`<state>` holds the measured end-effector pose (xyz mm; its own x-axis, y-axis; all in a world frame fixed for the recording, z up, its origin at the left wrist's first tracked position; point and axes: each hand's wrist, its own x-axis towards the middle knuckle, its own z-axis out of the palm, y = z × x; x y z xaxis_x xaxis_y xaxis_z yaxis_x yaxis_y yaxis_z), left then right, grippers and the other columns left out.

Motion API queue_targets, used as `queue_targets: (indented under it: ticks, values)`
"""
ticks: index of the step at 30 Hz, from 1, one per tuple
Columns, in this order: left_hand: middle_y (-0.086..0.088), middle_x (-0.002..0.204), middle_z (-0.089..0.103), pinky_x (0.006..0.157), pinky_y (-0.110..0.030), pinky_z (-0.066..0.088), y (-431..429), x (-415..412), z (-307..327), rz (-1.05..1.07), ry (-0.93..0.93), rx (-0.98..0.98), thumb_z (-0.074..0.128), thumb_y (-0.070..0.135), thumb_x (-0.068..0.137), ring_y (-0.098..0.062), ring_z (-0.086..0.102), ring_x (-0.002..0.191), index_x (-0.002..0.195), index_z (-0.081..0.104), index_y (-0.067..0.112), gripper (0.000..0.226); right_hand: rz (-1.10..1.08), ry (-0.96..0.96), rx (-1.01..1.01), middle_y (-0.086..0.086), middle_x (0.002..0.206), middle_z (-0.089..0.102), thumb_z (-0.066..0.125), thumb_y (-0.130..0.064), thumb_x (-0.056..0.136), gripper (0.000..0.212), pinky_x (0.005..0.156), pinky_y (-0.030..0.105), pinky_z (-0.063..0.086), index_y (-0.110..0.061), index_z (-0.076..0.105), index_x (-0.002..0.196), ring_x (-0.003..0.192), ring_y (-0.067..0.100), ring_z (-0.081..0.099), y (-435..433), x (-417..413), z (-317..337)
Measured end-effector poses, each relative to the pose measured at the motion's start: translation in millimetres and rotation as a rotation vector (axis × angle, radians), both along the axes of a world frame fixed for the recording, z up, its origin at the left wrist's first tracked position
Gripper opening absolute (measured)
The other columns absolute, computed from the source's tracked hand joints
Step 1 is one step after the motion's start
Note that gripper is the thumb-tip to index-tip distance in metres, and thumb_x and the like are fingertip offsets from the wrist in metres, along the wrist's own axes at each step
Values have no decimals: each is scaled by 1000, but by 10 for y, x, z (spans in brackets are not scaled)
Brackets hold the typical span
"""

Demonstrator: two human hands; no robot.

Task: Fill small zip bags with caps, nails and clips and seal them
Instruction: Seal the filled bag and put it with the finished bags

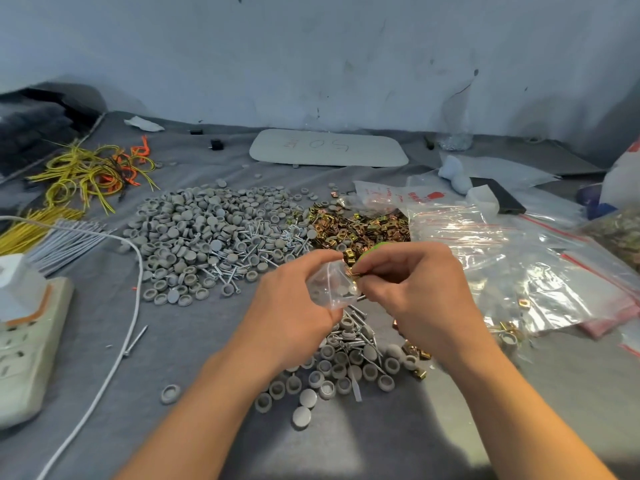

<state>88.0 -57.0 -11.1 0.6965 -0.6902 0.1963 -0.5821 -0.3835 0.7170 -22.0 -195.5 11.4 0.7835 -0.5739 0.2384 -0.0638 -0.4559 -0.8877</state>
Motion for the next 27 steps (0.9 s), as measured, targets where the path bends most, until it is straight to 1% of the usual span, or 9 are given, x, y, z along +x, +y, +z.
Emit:
queue_targets:
  ticks: [6, 9, 11, 13, 15, 17, 20, 24, 27]
  values:
    - [24, 100, 72, 68, -18, 54, 35, 75, 21, -18, 55, -36, 72, 4, 76, 9, 64, 87, 120, 64, 52, 65, 24, 34, -127, -16, 66, 74, 89, -6, 74, 23, 56, 15, 53, -28, 83, 75, 60, 3, 71, 229, 210, 56]
    - [27, 98, 73, 73, -21, 55, 57, 102, 18, -56, 98, -78, 74, 6, 81, 8, 67, 90, 112, 68, 51, 54, 109, -17, -76, -14, 72, 76, 88, -7, 74, 21, 61, 20, 58, -27, 83, 78, 68, 5, 73, 300, 264, 76]
    - [27, 94, 72, 68, -16, 49, 95, 127, 15, -26, 116, -98, 75, 13, 87, 7, 67, 84, 110, 68, 52, 46, 16, -100, -72, -17, 75, 77, 85, -7, 78, 23, 66, 20, 60, -30, 83, 80, 72, 3, 74, 227, 261, 79]
    - [28, 95, 72, 68, -24, 52, 145, 168, 17, 31, 105, -98, 73, 20, 92, 4, 67, 84, 108, 67, 55, 39, -116, -133, -72, -21, 78, 77, 79, -3, 84, 30, 72, 18, 60, -33, 81, 83, 77, -1, 74, 105, 237, 57]
    - [28, 101, 71, 80, -27, 53, 195, 205, 26, 50, 114, -132, 67, 25, 95, 5, 67, 90, 109, 67, 55, 32, -120, -60, -19, -21, 85, 78, 73, 3, 86, 38, 77, 17, 60, -34, 81, 91, 85, -1, 74, 35, 234, 2]
    - [31, 112, 69, 96, -28, 49, 230, 216, 60, 27, 183, -215, 59, 34, 91, 12, 62, 105, 114, 68, 51, 30, 15, 41, 71, -19, 95, 79, 70, 5, 87, 44, 87, 24, 60, -32, 79, 108, 96, 0, 73, 63, 273, -64]
    - [27, 126, 67, 112, -37, 41, 263, 211, 117, -40, 282, -350, 53, 36, 84, 5, 57, 124, 118, 71, 45, 40, 231, 16, 207, -9, 107, 79, 68, 5, 89, 44, 92, 27, 57, -25, 76, 120, 103, 7, 73, 174, 373, -105]
    - [28, 130, 64, 111, -39, 40, 266, 182, 141, -115, 281, -356, 52, 50, 84, 5, 55, 127, 119, 68, 54, 39, 234, -143, 380, 8, 95, 80, 78, 0, 85, 21, 79, 27, 58, -16, 82, 99, 88, 19, 75, 251, 400, -69]
    - [22, 105, 75, 91, -39, 57, 296, 265, 109, 74, 201, -383, 72, 38, 92, 1, 70, 98, 116, 69, 53, 28, 154, -230, 434, 7, 79, 78, 87, 0, 73, 18, 67, 23, 56, -16, 81, 79, 69, 15, 70, 255, 389, -20]
